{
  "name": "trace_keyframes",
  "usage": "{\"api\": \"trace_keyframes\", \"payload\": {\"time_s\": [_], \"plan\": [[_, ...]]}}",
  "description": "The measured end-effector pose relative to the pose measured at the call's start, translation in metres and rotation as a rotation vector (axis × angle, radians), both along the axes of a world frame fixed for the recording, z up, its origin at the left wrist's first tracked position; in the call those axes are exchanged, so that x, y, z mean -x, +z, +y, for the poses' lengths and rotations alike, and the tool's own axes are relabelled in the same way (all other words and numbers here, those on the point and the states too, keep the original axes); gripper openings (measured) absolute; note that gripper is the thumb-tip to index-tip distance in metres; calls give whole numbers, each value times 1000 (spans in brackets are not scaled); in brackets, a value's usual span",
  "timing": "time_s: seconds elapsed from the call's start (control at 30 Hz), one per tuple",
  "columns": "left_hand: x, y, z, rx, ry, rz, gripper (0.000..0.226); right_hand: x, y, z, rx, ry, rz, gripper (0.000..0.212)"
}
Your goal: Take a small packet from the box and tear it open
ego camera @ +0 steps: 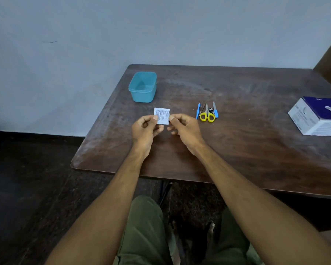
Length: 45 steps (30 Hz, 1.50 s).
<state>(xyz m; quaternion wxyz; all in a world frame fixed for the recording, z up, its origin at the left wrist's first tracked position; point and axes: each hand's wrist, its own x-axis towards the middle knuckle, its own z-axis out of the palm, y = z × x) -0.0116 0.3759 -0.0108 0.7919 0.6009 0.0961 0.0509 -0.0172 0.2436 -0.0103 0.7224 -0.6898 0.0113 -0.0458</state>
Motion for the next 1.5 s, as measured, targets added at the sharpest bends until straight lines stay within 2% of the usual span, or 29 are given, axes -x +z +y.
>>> {"api": "trace_keyframes", "payload": {"time_s": [0.33, 0.63, 1.0, 1.2, 1.4, 1.5], "plan": [[1, -5, 0, -3, -78, -36, 7, 2, -4, -7, -116, 28, 2, 14], [1, -8, -1, -38, -41, -75, 10, 4, -7, -6, -79, 39, -62, 11], [3, -9, -2, -77, -32, -84, 13, 2, -6, -5, -126, 61, -22, 10], [4, -8, -2, -78, -36, -88, 12, 4, -8, -6, -60, 53, -55, 13], [7, -6, -7, -139, -43, -123, 12, 5, -9, -4, -1, 35, -102, 5], [6, -7, -8, -172, -42, -128, 15, 4, -8, -4, -17, 18, -93, 10]]}}
